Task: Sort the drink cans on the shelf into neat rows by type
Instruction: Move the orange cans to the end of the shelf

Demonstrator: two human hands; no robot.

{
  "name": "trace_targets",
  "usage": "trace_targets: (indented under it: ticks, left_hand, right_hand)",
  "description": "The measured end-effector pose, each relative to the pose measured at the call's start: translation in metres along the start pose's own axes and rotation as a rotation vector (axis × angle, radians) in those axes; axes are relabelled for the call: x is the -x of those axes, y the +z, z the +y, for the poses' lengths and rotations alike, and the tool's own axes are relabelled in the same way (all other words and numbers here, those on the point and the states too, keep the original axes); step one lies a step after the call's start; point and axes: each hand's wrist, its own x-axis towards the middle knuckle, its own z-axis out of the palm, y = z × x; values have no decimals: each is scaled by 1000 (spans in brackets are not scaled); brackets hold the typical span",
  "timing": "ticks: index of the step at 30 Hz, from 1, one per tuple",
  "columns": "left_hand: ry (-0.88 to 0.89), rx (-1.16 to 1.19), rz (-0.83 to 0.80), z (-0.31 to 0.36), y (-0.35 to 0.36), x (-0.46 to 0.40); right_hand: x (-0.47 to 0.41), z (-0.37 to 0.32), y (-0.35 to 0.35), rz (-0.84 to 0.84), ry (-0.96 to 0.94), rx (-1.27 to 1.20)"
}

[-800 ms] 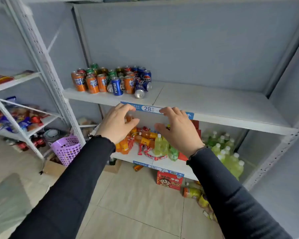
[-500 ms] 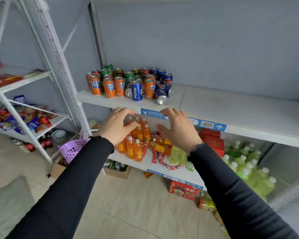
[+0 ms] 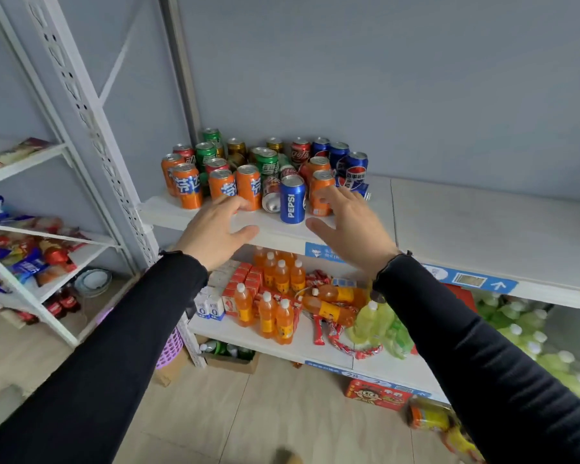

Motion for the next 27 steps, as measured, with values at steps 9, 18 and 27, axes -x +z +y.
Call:
trace_targets:
  ticks: [9, 18, 27]
  left_hand:
    - [17, -120, 43, -66, -25, -139]
    - [-17, -248, -78, -140, -52, -249]
    - [116, -349, -307, -196, -40, -361]
  right_hand:
    - [-146, 30, 30, -24, -35, -45]
    - [-266, 31, 70, -123, -74, -34]
    - [-377, 40, 109, -260, 90, -23]
